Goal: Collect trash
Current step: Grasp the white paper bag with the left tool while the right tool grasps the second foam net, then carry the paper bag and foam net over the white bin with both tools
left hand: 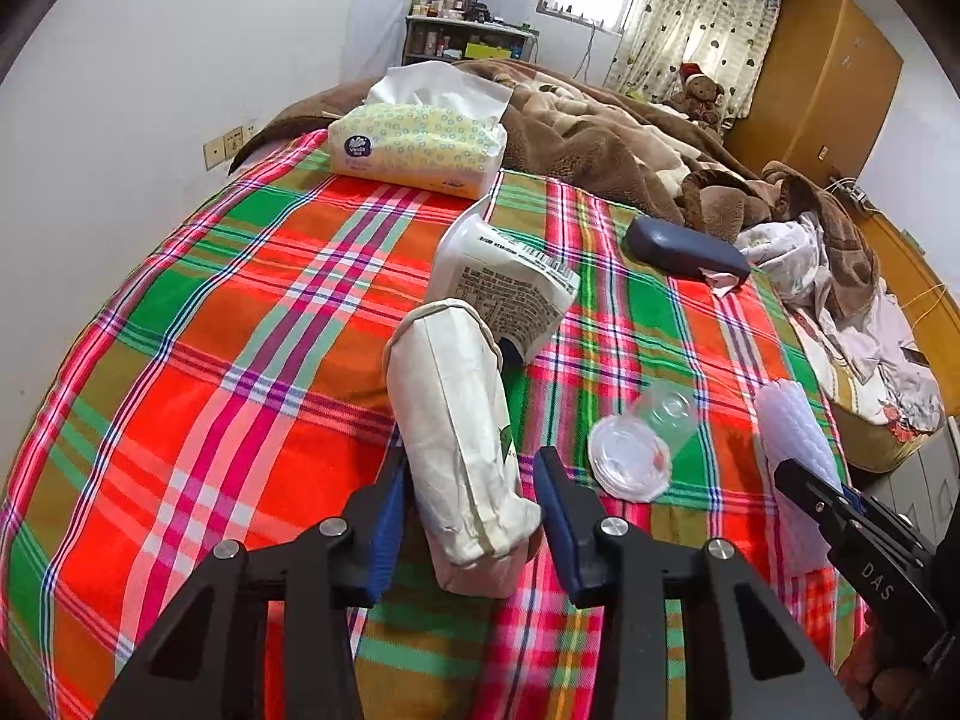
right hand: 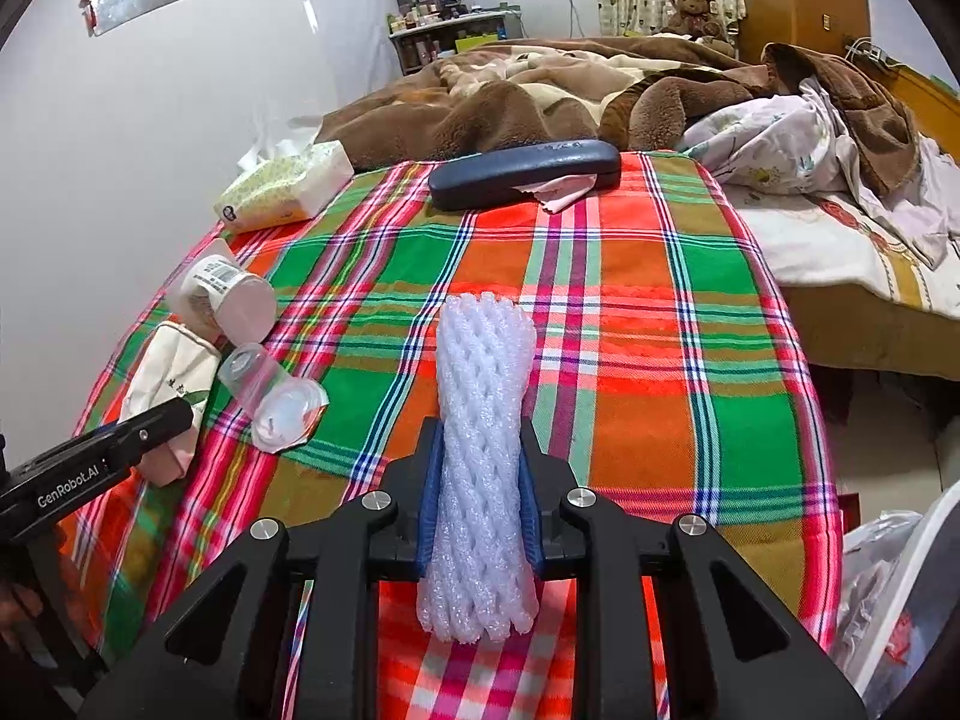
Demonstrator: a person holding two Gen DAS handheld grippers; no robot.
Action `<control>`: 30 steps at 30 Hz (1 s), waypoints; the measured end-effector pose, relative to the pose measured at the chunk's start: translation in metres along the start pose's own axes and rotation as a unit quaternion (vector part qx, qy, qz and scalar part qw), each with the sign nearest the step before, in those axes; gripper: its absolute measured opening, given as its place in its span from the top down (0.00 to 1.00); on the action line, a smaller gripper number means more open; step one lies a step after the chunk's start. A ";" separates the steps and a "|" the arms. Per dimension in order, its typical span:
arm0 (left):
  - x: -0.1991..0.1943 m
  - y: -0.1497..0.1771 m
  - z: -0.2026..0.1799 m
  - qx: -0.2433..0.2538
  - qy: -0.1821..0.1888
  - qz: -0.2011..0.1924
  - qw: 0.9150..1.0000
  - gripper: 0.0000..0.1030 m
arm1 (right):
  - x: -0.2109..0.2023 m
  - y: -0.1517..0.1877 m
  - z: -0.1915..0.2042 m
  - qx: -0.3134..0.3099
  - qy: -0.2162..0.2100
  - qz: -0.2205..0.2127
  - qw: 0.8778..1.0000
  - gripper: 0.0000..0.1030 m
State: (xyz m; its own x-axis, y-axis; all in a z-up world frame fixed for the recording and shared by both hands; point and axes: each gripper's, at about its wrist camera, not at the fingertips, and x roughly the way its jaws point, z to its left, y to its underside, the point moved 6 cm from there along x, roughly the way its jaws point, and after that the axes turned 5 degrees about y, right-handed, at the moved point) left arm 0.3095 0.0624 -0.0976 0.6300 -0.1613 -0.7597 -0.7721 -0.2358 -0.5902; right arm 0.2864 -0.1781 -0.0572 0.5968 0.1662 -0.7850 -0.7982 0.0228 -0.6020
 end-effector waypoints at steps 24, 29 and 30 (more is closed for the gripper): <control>-0.092 0.052 -0.113 0.114 0.070 -0.045 0.990 0.59 | -0.099 0.026 -0.055 0.044 0.035 -0.078 0.995 0.78; -0.105 0.066 -0.149 0.145 0.091 -0.051 0.984 0.59 | -0.120 0.039 -0.082 0.068 0.055 -0.093 0.992 0.78; -0.106 0.070 -0.157 0.150 0.099 -0.050 0.982 0.59 | -0.120 0.039 -0.082 0.068 0.055 -0.093 0.992 0.78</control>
State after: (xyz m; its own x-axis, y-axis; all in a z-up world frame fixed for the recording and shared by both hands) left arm 0.2020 -0.0876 -0.0151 0.6854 -0.3420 -0.6429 -0.6762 0.0288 -0.7361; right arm 0.1902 -0.2782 0.0018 0.7337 0.0378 -0.6785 -0.6732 0.1763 -0.7182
